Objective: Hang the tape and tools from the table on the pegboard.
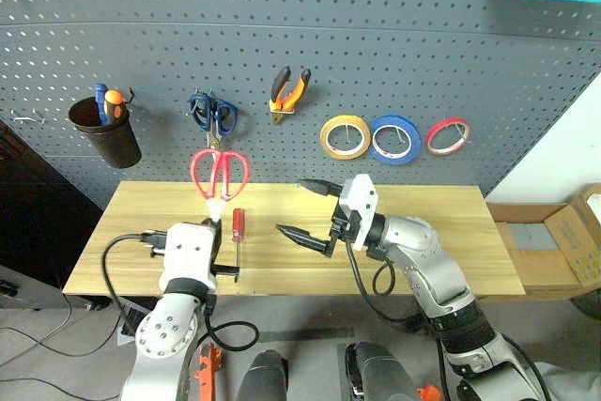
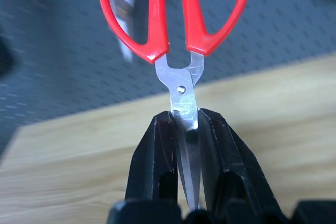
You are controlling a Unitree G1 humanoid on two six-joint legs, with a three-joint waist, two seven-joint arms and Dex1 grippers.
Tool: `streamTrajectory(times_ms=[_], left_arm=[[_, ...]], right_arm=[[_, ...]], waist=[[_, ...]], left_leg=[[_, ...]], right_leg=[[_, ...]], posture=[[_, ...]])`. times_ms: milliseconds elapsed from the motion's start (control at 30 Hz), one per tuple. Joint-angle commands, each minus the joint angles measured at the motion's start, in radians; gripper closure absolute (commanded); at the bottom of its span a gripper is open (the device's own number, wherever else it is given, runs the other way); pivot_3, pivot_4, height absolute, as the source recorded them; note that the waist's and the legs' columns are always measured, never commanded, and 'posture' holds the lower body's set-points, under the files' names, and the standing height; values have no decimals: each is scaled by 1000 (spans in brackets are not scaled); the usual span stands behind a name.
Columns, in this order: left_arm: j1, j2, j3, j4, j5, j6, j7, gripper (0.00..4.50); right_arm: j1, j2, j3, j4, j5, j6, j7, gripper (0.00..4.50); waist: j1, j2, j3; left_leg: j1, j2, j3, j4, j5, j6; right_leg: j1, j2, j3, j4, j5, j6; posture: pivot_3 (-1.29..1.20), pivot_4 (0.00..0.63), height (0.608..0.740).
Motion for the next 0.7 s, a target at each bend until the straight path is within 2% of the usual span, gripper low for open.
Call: streamTrajectory(times_ms=[33, 200, 367, 700], left_arm=[[-56, 33, 109, -57, -17, -47, 8, 4238], [-230, 120, 180, 68, -46, -70, -23, 4238], [-380, 158, 160, 256, -113, -78, -101, 4238], [-496, 198, 100, 472, -158, -81, -205, 4238]], right_arm=[[-47, 30, -20, -9, 24, 16, -34, 0], [-152, 76, -37, 80, 27, 2, -50, 0], [-261, 132, -45, 224, -35, -62, -120, 0], [-284, 166, -46, 262, -51, -40, -182, 0]], waist=[[5, -1, -8], [20, -2, -27], [26, -4, -41], [23, -3, -40]], left_leg=[[1, 0, 0, 0, 0, 0], [8, 0, 0, 1, 0, 1], [10, 0, 2, 0, 1, 1], [10, 1, 1, -2, 0, 1]], right_leg=[[1, 0, 0, 0, 0, 0], [8, 0, -1, 0, 0, 0], [10, 1, 0, 0, 1, 0], [9, 2, 0, 2, 3, 4]], posture=[[151, 37, 740], [159, 30, 740], [158, 35, 740], [120, 67, 740]])
